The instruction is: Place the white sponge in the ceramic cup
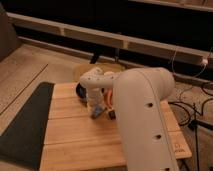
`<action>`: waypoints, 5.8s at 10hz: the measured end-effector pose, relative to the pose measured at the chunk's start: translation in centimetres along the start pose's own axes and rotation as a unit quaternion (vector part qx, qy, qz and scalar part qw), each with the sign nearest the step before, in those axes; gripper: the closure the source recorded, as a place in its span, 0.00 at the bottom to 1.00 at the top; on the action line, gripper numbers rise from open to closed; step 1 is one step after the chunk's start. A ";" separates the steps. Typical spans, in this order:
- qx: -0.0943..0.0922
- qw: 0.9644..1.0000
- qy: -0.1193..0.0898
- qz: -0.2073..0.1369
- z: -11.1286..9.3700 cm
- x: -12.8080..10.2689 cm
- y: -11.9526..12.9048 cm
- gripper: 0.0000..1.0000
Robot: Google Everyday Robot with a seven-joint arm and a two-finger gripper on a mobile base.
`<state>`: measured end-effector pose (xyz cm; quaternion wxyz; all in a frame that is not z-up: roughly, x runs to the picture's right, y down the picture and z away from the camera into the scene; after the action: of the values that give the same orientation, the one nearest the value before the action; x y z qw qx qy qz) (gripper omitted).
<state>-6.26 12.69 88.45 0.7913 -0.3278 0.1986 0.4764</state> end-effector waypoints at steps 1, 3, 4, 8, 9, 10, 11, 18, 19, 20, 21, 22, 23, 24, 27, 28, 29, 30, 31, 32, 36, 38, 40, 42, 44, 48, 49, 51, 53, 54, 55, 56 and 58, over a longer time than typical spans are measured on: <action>-0.005 1.000 -0.009 0.008 -0.9 0.2 0.3 1.00; -0.017 1.000 -0.020 0.014 -2.1 0.8 1.2 1.00; -0.024 0.999 -0.024 0.017 -2.4 1.0 1.6 1.00; -0.030 0.998 -0.047 0.020 -5.3 1.2 2.6 1.00; -0.026 0.998 -0.057 0.019 -6.3 0.9 2.7 1.00; -0.018 0.997 -0.070 0.017 -7.8 0.6 2.7 1.00; -0.010 0.996 -0.084 0.016 -9.4 0.2 2.8 1.00; 0.029 0.984 -0.172 0.047 -18.1 -1.4 -0.2 1.00; 0.014 0.981 -0.184 0.065 -19.0 -1.8 -1.2 1.00; -0.021 0.973 -0.207 0.097 -20.2 -2.5 -3.5 1.00; -0.033 0.969 -0.216 0.112 -20.7 -2.6 -5.0 1.00; -0.043 0.966 -0.223 0.122 -21.1 -2.8 -5.8 1.00; -0.045 0.966 -0.223 0.122 -21.1 -2.8 -5.7 1.00; -0.047 0.966 -0.223 0.119 -21.1 -3.0 -5.3 1.00; -0.045 0.966 -0.224 0.122 -21.1 -2.9 -5.7 1.00; -0.048 0.963 -0.237 0.121 -21.9 -3.6 -5.7 1.00; -0.046 0.958 -0.257 0.122 -23.1 -4.7 -6.4 1.00; -0.044 0.952 -0.277 0.121 -24.4 -5.8 -7.5 1.00; -0.043 0.949 -0.291 0.117 -25.2 -6.7 -8.1 1.00; -0.045 0.944 -0.307 0.112 -26.0 -8.1 -8.7 1.00; -0.100 0.925 -0.337 0.144 -24.7 -11.3 -12.3 1.00; -0.124 0.920 -0.335 0.159 -23.0 -12.0 -13.7 1.00; -0.147 0.919 -0.328 0.163 -21.3 -13.0 -13.7 1.00; -0.160 0.919 -0.321 0.165 -20.1 -13.3 -13.5 1.00; -0.158 0.924 -0.310 0.161 -19.1 -13.1 -13.3 1.00; -0.163 0.926 -0.295 0.171 -17.9 -12.6 -13.7 1.00; -0.174 0.925 -0.294 0.169 -17.8 -12.5 -13.6 1.00; -0.192 0.924 -0.295 0.151 -17.5 -12.3 -13.2 1.00; -0.206 0.925 -0.291 0.127 -16.9 -12.2 -12.6 0.90; -0.210 0.926 -0.288 0.121 -16.6 -12.1 -12.5 0.82; -0.213 0.928 -0.283 0.117 -16.1 -11.9 -12.6 0.69; -0.214 0.929 -0.280 0.116 -15.9 -11.7 -12.8 0.60; -0.214 0.930 -0.277 0.115 -15.7 -11.7 -13.2 0.40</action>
<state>-0.08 -10.16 89.06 0.6657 -0.3192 -0.0982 0.6673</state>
